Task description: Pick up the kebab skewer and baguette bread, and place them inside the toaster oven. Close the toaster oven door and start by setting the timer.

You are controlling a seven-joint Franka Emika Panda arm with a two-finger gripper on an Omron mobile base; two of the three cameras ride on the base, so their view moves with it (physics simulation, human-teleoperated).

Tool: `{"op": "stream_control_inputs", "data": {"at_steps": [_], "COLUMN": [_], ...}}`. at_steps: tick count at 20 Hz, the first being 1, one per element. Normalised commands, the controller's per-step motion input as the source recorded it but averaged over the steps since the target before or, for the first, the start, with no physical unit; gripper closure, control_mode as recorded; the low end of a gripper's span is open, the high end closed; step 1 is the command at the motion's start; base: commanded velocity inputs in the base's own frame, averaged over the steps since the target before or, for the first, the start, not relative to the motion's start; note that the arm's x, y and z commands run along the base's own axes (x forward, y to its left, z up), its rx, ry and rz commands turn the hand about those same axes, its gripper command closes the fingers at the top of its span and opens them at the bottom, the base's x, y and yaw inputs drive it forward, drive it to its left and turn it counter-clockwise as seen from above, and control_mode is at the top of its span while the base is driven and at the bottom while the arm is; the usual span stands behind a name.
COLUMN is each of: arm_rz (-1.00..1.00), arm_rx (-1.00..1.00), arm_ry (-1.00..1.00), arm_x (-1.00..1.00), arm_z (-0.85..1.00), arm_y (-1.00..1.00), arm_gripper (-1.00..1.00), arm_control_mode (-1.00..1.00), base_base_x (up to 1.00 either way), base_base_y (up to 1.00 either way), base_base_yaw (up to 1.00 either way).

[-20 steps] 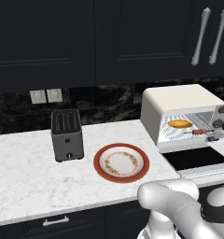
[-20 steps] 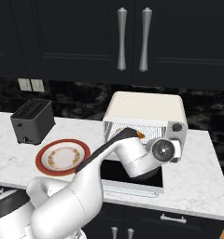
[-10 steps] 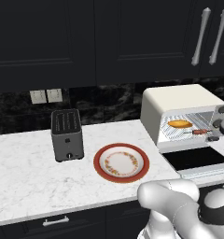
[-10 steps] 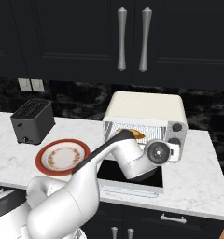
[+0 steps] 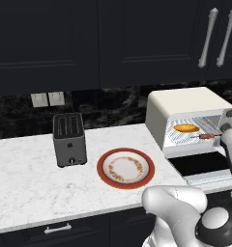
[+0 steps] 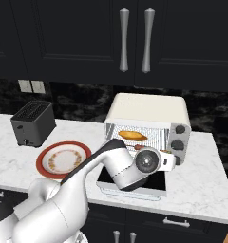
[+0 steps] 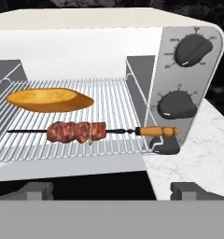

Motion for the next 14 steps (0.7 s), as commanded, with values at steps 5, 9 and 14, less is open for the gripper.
{"op": "stream_control_inputs", "data": {"at_steps": [5, 9, 14], "arm_rz": [0.00, -0.03, -0.03], "arm_rx": [0.00, 0.00, 0.00], "arm_ry": [-0.01, 0.00, -0.01], "arm_x": [0.02, 0.10, 0.12], "arm_z": [-0.12, 0.00, 0.00], "arm_y": [0.05, 0.08, 0.09], "arm_gripper": [-1.00, -1.00, -1.00], "arm_control_mode": [-1.00, -1.00, -1.00], "base_base_x": [0.00, 0.00, 0.00], "base_base_y": [0.00, 0.00, 0.00], "base_base_yaw": [0.00, 0.00, 0.00]}}
